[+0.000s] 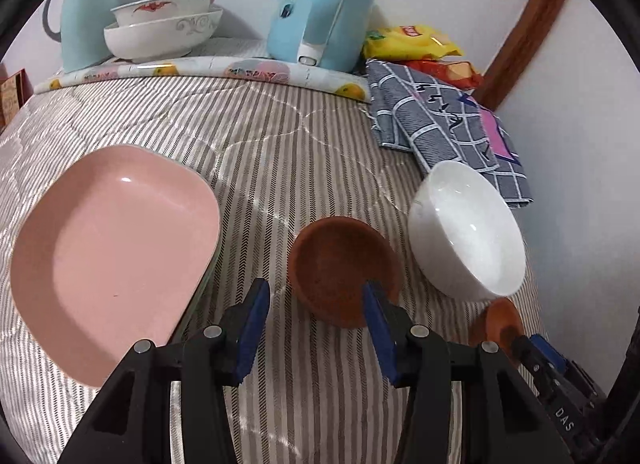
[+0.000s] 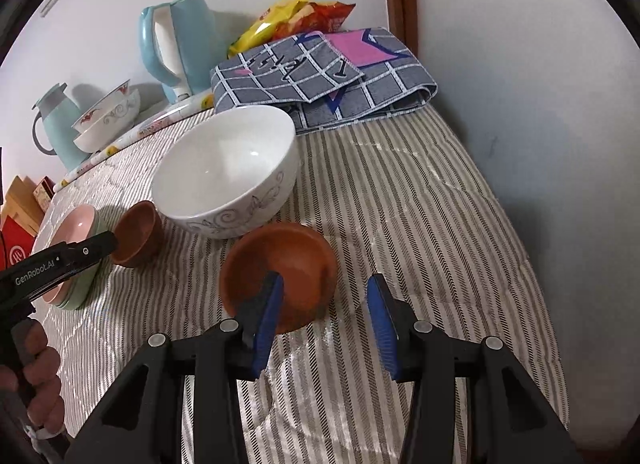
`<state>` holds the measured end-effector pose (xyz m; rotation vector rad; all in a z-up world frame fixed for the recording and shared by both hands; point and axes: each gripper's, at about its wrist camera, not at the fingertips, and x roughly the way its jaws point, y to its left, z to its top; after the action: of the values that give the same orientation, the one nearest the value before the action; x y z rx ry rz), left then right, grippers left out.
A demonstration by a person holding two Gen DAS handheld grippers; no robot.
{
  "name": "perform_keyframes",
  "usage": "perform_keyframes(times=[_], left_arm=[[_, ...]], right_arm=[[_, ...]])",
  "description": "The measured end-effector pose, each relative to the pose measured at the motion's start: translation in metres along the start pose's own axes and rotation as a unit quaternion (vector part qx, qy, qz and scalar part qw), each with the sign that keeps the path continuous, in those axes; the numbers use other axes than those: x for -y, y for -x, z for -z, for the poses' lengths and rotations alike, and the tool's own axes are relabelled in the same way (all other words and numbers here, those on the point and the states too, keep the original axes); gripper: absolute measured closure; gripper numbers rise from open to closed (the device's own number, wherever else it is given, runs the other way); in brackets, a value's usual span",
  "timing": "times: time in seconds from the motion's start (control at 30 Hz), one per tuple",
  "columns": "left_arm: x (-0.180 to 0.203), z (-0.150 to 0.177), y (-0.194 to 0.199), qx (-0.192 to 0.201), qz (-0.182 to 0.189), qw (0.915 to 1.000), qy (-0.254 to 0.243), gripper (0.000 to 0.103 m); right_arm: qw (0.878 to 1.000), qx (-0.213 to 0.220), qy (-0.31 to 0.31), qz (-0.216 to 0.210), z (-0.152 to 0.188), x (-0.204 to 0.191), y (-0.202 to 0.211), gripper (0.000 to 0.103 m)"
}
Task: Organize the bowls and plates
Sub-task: 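Move both tools toward the two terracotta-brown bowls, then close the right tool on the larger brown bowl rim while the left tool grasps the small brown bowl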
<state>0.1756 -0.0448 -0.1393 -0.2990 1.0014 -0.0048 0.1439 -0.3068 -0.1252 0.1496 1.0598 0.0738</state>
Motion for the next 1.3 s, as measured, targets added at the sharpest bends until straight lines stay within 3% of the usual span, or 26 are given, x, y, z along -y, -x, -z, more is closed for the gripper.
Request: perform_keyframes(times=[0.4,1.2,1.27,1.3], left_arm=[[0.001,-0.002,-0.026,-0.025,0.004,0.9996,0.009,0.058],[0.004,-0.001,-0.030,-0.020,0.000,0.9996,-0.018,0.057],[0.004,0.000,-0.030,-0.019,-0.005,0.9996,-0.018,0.059],[0.004,0.000,-0.030,-0.018,-0.008,0.9997,-0.017,0.065]], right_arm=[[1.000,-0.017,0.002,0.000,0.002,-0.001,-0.020,0.059],[1.000,-0.012,0.015,0.017,0.003,-0.005,-0.029,0.057],[1.000,-0.012,0.016,0.021,0.003,-0.006,-0.028,0.059],[1.000,-0.012,0.019,0.021,0.003,-0.007,-0.028,0.061]])
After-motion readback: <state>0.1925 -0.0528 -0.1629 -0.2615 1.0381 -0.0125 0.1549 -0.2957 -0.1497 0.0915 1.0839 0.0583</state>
